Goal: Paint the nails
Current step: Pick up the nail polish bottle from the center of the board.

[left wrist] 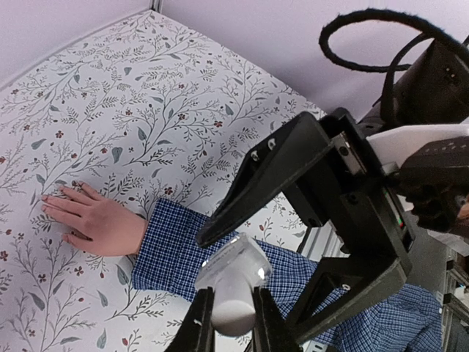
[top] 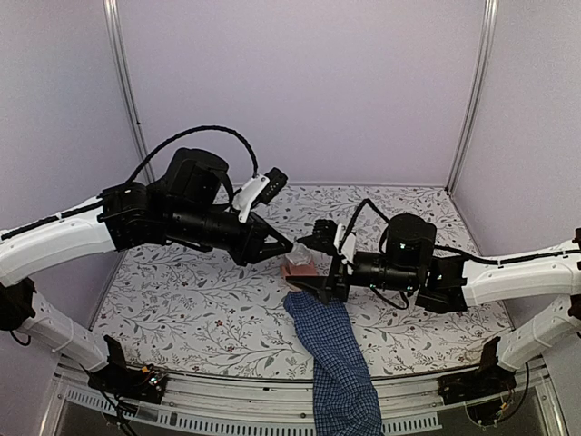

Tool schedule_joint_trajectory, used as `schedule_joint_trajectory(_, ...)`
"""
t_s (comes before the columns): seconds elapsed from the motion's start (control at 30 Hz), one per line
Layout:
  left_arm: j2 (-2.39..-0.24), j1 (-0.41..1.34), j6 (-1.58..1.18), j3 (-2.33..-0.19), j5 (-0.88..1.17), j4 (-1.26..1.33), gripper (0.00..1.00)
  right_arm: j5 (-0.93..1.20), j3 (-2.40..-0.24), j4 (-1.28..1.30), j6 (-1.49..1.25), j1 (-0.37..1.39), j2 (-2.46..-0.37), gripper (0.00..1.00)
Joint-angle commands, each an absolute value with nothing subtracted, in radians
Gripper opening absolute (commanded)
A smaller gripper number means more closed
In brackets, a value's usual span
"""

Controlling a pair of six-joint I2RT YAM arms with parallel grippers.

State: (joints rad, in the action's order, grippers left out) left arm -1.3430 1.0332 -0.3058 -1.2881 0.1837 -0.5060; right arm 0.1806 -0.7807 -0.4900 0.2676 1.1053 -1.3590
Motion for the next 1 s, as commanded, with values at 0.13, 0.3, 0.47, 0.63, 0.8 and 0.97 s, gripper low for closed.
schedule_joint_trajectory(0.13, -1.354, 1.056, -0.321, -1.319, 0.157, -0.512, 0.0, 0.093, -0.805, -0.485, 0.297, 1.111, -1.393, 0.61)
schedule_joint_trajectory(0.3, -1.353, 1.057, -0.327, -1.31, 0.154, -0.513, 0.0, 0.096, -0.804, -0.493, 0.293, 1.111, -1.397, 0.49)
schedule_joint_trajectory(0.47, -1.351, 1.059, -0.333, -1.304, 0.156, -0.513, 0.0, 0.089, -0.803, -0.494, 0.28, 1.111, -1.395, 0.41)
schedule_joint_trajectory(0.63, -1.348, 1.06, -0.339, -1.296, 0.158, -0.512, 0.0, 0.085, -0.801, -0.495, 0.27, 1.111, -1.392, 0.4)
schedule_joint_trajectory(0.8, -1.351, 1.061, -0.342, -1.294, 0.158, -0.512, 0.0, 0.083, -0.799, -0.499, 0.263, 1.111, -1.393, 0.38)
schedule_joint_trajectory(0.97, -1.356, 1.063, -0.342, -1.293, 0.163, -0.513, 0.0, 0.084, -0.8, -0.502, 0.258, 1.111, -1.399, 0.34)
